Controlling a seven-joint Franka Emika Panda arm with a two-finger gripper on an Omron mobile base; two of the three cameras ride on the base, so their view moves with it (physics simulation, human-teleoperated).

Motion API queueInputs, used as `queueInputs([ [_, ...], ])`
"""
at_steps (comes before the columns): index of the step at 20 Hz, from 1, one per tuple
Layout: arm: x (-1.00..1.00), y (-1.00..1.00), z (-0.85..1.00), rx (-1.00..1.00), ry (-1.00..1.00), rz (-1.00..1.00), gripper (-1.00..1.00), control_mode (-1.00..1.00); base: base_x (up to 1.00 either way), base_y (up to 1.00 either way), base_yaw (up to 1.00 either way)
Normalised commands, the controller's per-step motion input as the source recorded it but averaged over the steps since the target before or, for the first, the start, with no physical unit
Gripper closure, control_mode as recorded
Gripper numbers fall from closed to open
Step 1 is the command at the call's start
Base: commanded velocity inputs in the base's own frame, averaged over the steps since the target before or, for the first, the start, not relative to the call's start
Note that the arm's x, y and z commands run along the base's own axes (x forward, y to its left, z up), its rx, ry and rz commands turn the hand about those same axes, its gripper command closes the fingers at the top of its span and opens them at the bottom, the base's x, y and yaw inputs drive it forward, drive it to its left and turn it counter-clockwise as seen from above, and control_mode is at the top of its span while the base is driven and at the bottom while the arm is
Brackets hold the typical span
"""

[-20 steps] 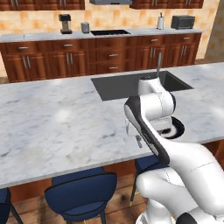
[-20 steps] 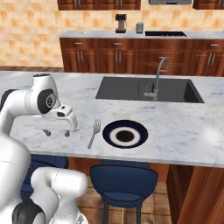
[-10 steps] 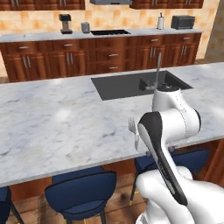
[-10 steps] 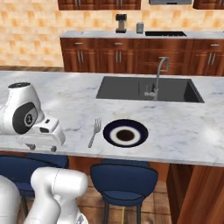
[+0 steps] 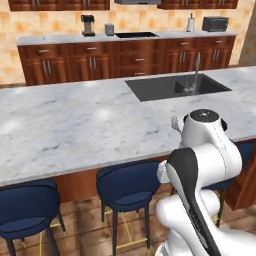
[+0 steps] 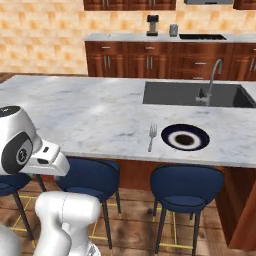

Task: Take the fork and place it on the left side of the plate. Then take the spoon and place it on the right side of the plate. Make sure they're directly next to the plate.

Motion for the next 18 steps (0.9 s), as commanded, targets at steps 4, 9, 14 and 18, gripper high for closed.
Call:
queueInputs([
  [4,0.0,0.0,0.0,0.0,0.0,0.0,-1.0,1.0,-0.23,1.0,0.0],
  [9,0.0,0.0,0.0,0.0,0.0,0.0,-1.0,1.0,-0.09,1.0,0.0],
  [14,0.0,0.0,0.0,0.0,0.0,0.0,-1.0,1.0,-0.06,1.0,0.0],
  [18,0.0,0.0,0.0,0.0,0.0,0.0,-1.0,1.0,-0.02,1.0,0.0],
])
